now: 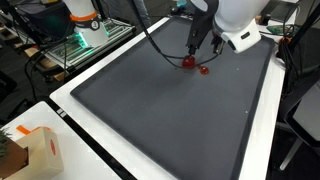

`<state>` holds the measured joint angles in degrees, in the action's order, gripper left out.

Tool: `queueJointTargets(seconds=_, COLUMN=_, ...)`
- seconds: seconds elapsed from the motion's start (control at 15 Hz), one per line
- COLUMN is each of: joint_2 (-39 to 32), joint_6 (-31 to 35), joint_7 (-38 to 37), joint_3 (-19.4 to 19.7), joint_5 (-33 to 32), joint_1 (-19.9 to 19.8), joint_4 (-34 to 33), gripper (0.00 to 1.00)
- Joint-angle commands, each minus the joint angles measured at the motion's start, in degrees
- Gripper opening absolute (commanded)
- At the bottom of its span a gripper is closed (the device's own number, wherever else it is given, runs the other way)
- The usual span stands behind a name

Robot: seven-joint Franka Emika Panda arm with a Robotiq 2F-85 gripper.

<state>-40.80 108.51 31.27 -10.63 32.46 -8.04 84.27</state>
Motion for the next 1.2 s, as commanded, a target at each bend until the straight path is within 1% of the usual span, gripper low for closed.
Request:
queueJointTargets(seconds=0.0, joint_2=-1.8, joint_6=-0.7, joint_7=0.5, joint_3=-0.8, joint_5=1.5, joint_1=-1.2, joint_4=-1.7, gripper=0.03)
queueJointTargets(seconds=0.4, joint_2=-1.5, joint_6=-1.0, joint_7=-1.7, joint_3=-0.3, joint_5=1.5, joint_1=-1.7, joint_4=-1.2, gripper=0.03)
queueJointTargets(seconds=1.13, joint_2=-1.4, joint_6=-0.8, joint_7=-2.5, joint_3=0.2, joint_5=2.7, joint_1=-4.1, joint_4=-0.9, gripper=0.03)
